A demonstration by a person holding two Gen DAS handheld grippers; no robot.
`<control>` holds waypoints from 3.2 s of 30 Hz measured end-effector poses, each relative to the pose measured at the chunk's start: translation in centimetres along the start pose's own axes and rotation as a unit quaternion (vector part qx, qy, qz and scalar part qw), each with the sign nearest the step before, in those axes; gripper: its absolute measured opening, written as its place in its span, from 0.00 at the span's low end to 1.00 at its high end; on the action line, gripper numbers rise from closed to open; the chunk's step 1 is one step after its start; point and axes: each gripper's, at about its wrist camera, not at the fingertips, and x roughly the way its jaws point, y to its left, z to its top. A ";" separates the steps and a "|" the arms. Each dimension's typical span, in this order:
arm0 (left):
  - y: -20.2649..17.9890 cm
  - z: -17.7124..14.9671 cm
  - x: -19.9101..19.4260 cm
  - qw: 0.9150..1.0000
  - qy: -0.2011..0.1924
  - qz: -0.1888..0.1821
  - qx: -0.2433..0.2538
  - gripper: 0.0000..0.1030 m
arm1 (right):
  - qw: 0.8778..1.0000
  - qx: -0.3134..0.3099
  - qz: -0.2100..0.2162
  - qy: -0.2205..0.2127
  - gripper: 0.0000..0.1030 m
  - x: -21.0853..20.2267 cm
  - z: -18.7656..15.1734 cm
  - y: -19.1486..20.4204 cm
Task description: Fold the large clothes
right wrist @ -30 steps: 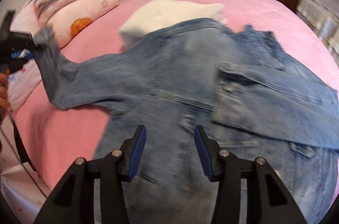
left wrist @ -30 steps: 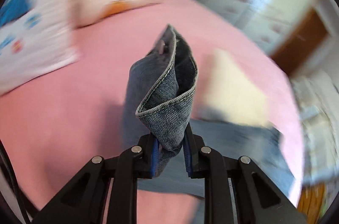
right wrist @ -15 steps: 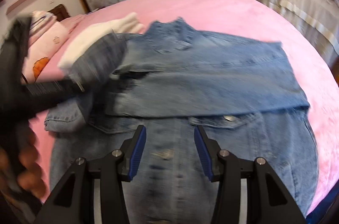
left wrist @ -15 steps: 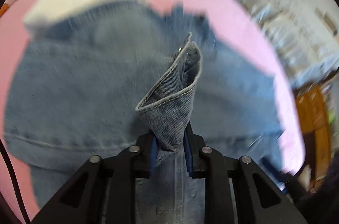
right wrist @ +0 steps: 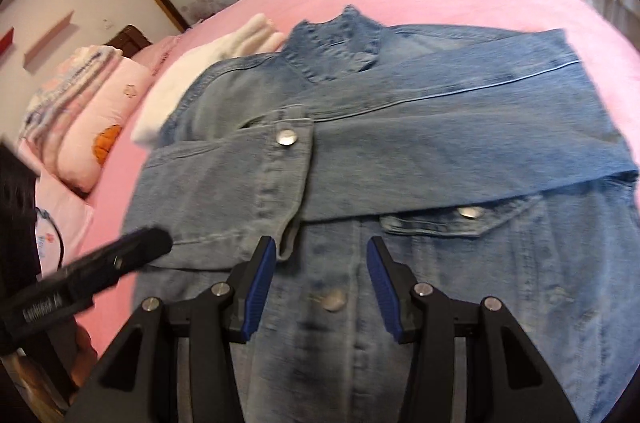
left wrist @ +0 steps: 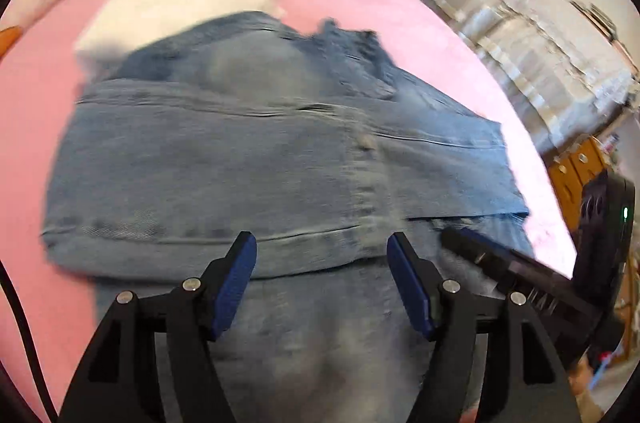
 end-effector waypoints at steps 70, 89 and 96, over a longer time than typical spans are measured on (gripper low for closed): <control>17.8 5.9 4.2 0.990 0.047 0.039 -0.128 0.65 | 0.996 0.076 0.053 0.001 0.44 3.7 8.8 -10.1; 16.2 7.1 8.0 0.994 0.033 0.070 -0.082 0.53 | 0.988 -0.126 -0.064 -0.070 0.08 5.0 13.5 -3.7; 15.1 7.5 5.7 0.990 0.015 0.125 -0.057 0.53 | 0.986 -0.090 -0.140 -0.034 0.40 5.6 12.9 -5.9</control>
